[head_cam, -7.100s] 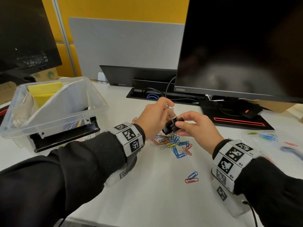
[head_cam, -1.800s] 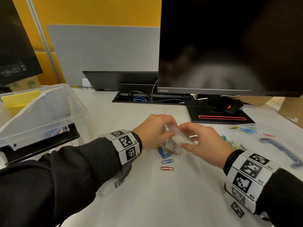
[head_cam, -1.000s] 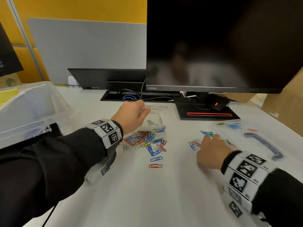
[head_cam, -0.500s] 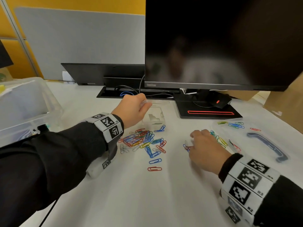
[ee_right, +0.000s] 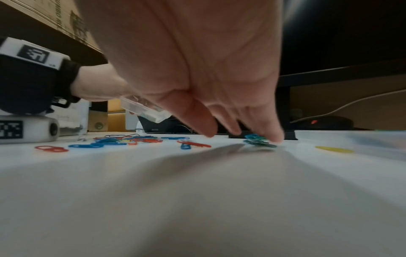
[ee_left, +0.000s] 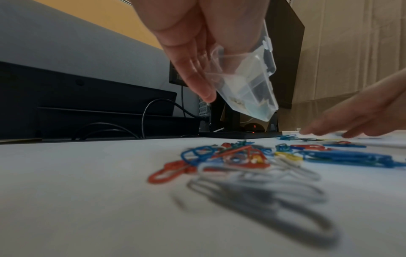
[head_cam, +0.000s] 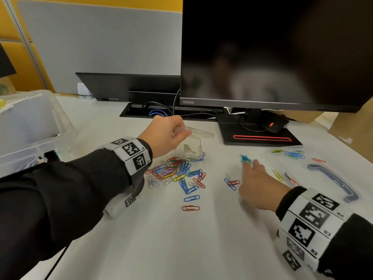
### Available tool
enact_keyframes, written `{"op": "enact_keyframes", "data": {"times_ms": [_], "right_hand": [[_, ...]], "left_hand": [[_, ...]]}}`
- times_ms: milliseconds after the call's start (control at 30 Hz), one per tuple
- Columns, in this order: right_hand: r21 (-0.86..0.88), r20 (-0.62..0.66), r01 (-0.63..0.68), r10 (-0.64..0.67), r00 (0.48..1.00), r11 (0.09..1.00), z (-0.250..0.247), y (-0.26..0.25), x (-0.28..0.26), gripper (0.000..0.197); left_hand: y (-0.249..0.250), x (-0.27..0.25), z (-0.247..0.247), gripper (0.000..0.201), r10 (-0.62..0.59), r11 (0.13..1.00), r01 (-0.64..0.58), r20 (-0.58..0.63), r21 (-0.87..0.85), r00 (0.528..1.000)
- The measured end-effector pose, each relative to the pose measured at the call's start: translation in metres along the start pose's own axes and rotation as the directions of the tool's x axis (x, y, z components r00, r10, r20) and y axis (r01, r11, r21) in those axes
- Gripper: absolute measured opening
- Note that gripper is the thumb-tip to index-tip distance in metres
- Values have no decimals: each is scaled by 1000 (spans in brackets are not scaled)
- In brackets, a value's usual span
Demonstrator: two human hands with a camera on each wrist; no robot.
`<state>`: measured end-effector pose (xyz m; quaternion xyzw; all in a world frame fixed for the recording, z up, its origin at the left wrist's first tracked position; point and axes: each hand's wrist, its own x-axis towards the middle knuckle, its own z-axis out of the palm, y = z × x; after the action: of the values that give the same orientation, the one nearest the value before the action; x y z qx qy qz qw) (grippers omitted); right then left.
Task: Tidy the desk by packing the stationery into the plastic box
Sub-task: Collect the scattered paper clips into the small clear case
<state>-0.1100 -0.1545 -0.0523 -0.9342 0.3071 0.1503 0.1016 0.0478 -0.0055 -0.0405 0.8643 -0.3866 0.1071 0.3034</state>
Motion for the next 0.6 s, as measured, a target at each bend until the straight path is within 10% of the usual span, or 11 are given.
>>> {"op": "enact_keyframes", "data": {"times_ms": [300,600], "right_hand": [[-96,67,-185,192,979,978,-4,14,17,53],[154,154,325,-347,925,933,-4,1,-8,73]], "left_hand": [[1,0,2,27,-24,999,24,-3,-25,1000],[-1,0,0,26,-22,999,21,-24,-33,999]]}}
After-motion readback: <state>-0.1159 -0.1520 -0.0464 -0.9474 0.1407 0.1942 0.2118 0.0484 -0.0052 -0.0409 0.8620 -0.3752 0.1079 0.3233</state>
